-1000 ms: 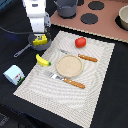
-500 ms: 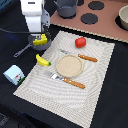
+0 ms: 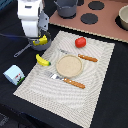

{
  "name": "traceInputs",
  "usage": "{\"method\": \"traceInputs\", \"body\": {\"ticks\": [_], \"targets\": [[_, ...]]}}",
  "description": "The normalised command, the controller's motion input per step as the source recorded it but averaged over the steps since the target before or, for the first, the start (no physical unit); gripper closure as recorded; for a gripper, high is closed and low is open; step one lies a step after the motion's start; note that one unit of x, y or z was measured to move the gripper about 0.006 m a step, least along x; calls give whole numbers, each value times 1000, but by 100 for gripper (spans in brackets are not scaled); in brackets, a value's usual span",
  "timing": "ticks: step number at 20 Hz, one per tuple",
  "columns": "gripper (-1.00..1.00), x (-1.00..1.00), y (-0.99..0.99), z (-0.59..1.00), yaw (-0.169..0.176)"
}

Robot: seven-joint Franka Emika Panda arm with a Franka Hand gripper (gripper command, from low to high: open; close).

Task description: Interact with the objects in diverse but meaningful ways.

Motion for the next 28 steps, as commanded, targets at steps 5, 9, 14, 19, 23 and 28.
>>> {"method": "traceInputs", "body": {"ticks": [5,9,14,19,23,28], "targets": [[-100,71,-110,-160,-21],[-100,9,0,-192,0],[-100,0,0,-246,0],[-100,129,-76,-99,-7],[-100,186,-168,-51,-44],[-100,57,-120,-182,-48]]}}
